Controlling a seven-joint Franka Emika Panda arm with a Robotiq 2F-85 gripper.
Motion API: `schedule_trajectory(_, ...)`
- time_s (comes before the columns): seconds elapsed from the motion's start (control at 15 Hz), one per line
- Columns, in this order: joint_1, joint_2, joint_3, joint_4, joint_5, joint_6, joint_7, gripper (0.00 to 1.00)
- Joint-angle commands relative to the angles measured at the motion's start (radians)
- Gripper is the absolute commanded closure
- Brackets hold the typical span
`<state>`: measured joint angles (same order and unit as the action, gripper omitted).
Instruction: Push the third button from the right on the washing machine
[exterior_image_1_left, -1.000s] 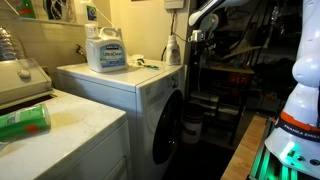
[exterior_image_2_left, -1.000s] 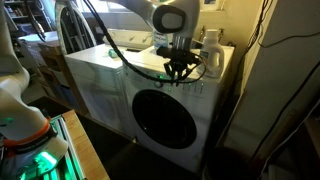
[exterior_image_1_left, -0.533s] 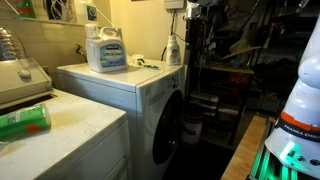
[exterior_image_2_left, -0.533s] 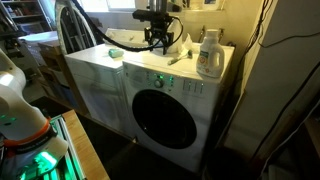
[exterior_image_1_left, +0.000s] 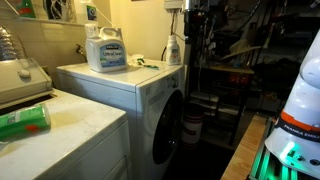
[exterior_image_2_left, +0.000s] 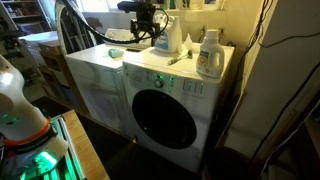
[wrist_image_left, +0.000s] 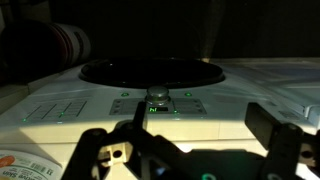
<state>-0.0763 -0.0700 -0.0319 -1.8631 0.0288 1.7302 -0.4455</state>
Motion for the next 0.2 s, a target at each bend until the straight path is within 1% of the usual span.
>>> schedule_trajectory(0.0,0.013,-0.001,-0.013,-0.001,-0.002,-0.002,0.001,0.00)
schedule_trajectory(0.13,0.013,-0.001,-0.014,-0.002,-0.003,-0.002,0.001,0.00)
